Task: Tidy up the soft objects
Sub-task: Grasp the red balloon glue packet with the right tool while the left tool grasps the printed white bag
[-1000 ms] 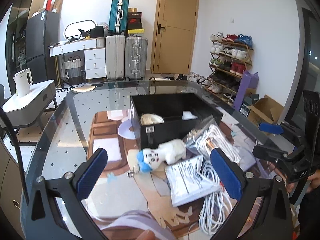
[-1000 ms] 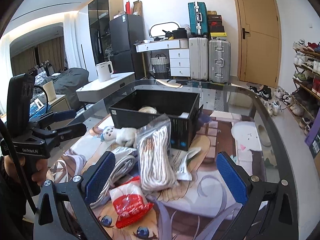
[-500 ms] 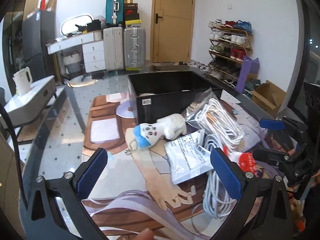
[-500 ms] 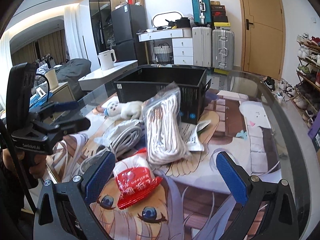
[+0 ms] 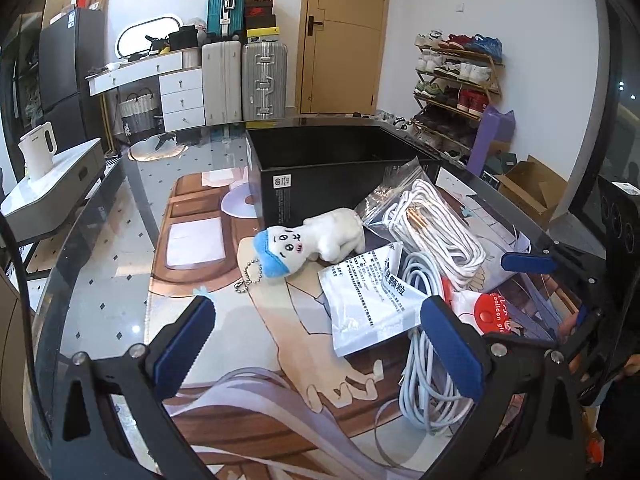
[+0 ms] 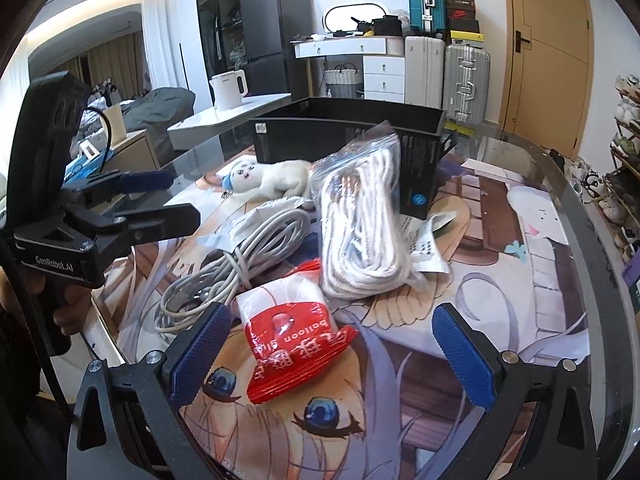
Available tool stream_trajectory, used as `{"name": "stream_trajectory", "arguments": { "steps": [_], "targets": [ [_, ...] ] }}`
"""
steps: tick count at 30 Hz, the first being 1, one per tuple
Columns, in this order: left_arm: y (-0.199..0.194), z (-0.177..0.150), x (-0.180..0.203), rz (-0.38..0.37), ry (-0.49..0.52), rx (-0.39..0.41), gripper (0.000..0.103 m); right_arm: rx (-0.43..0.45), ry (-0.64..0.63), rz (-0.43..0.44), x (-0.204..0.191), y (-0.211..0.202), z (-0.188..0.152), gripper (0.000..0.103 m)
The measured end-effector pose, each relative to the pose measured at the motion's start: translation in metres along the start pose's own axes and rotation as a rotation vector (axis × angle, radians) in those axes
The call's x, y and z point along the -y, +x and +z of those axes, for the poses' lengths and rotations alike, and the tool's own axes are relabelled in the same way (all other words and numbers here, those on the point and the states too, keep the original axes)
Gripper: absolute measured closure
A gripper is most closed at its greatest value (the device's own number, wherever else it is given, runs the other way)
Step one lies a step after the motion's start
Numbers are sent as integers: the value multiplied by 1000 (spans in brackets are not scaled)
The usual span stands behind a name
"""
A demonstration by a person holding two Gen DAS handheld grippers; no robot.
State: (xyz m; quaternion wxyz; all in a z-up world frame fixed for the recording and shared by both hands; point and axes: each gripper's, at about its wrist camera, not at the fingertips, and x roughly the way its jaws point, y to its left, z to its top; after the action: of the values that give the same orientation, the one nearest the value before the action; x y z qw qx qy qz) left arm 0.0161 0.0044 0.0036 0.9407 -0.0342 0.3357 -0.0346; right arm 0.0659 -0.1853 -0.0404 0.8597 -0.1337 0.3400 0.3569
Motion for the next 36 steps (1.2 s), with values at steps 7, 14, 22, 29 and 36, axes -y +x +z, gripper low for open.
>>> {"name": "stream_trajectory", "arguments": {
  "steps": [7, 14, 22, 29, 36],
  "targets": [
    [0, 0, 1, 0, 1, -1, 0, -30, -53, -3, -14, 9, -3, 1],
    [4, -2, 2, -3, 4, -13, 0, -53, -65, -4, -16, 16, -2, 18],
    [11, 3, 5, -30, 11, -35, 0, -49, -77, 31, -18, 10, -4, 35],
    [15, 8, 9, -51, 10, -51, 0, -40, -68, 46, -12, 3, -10, 43],
    [24, 12, 11, -60, 2, -79, 0, -28, -76, 63, -11, -1, -12, 55]
  ]
}}
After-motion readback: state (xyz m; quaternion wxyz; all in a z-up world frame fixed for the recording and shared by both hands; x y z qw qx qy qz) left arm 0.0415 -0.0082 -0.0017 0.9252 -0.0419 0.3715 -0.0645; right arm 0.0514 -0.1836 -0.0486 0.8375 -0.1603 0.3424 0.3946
